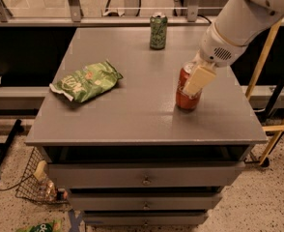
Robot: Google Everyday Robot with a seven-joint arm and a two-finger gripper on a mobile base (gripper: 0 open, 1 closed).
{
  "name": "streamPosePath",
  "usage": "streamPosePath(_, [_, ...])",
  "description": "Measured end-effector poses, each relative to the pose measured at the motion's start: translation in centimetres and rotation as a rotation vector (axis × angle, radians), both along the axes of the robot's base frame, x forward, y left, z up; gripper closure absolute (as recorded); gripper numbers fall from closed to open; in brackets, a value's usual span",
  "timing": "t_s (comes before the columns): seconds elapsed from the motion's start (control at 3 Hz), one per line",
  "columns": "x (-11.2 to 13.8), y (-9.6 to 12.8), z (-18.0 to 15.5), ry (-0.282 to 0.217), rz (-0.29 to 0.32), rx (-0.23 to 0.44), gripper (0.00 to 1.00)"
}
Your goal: Move coke can near green jalapeno chip bag
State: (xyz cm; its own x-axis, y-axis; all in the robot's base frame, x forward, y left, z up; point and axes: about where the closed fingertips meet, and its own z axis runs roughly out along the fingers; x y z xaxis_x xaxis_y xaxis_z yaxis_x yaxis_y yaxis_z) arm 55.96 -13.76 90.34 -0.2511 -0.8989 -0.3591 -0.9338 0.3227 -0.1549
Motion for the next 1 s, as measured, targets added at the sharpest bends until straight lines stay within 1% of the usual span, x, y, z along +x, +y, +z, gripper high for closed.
streamPosePath(0.33, [0.0,0.1,0.0,-0.001,0.002,0.000,0.88])
streamPosePath(0.67, [-0.1,0.2,0.1,-0.002,0.003,-0.001,1.00])
streamPosePath(1.0, [-0.4,2.6,0.0,0.005,0.069,-0.019,1.00])
